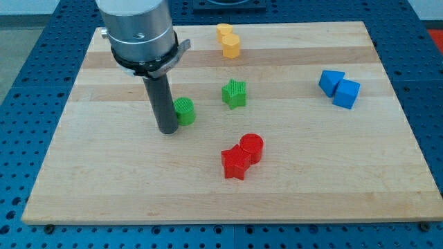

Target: Move your arm closer to the red star

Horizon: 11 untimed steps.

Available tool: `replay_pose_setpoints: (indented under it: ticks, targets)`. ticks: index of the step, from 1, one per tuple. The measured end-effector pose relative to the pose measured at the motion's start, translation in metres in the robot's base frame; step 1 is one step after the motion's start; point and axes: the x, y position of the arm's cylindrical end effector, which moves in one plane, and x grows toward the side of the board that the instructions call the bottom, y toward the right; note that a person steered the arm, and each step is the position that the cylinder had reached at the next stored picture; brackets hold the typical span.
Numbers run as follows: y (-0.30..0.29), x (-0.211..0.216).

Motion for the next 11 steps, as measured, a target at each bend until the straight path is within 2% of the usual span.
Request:
replay_pose_setpoints:
  ticks: [3,5,7,9,11]
  targets:
    - [0.022,-0.017]
    - [0.026,0.039]
    - [0.038,0.127]
    - [0.089,0.127]
    - [0.11,0.107]
